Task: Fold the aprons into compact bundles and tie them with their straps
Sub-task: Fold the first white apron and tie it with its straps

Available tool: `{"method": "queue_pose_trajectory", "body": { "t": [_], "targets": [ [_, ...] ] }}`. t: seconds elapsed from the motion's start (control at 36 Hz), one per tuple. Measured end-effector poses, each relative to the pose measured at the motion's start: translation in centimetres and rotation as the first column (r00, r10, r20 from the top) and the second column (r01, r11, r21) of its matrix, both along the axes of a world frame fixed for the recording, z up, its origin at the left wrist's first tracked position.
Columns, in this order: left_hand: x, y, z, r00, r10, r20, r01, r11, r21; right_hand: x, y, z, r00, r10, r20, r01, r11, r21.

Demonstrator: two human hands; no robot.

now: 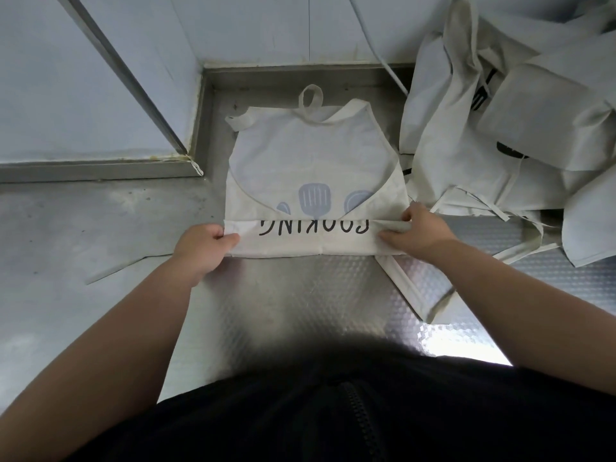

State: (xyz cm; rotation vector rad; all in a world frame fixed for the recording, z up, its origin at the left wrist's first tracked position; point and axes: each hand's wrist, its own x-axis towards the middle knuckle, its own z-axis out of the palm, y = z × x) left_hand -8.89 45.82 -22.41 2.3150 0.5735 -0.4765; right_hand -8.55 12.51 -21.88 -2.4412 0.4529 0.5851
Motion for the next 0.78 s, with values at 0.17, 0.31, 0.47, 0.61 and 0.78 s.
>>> {"method": "queue_pose_trajectory", "body": {
  "t": [0.17, 0.31, 0.47, 0.61, 0.78],
  "targets": [
    [-0.2, -1.8, -0.2, 0.993, -0.102, 0.053, 0.082, 0.953, 0.291, -0.6, 0.7, 0.1, 0.999, 0.039, 0.038, -0.030, 0.976, -0.217],
    [-1.3, -3.2, -0.9, 0.840, -0.484, 0.246, 0.305, 0.795, 0.525, -2.0, 1.4, -0.8, 0.741, 0.648, 0.174, -0.480, 0.694, -0.537],
    [-2.0, -3.0, -2.0, 0.666, -0.735, 0.127, 0.652, 0.657, 0.378, -2.1, 0.8, -0.7, 0.696, 0.718, 0.013, -0.664, 0.649, -0.372],
    [-1.9, -3.3, -0.9, 0.667, -0.742, 0.068, 0.643, 0.620, 0.449, -1.9, 1.4, 0.3, 0.705, 0.698, 0.121, -0.619, 0.690, -0.374],
    [-2.1, -2.2, 1.1, 0.699, -0.698, 0.156, 0.653, 0.712, 0.256, -2.7, 1.4, 2.3, 0.758, 0.651, 0.042, -0.606, 0.726, -0.325]
  ]
}}
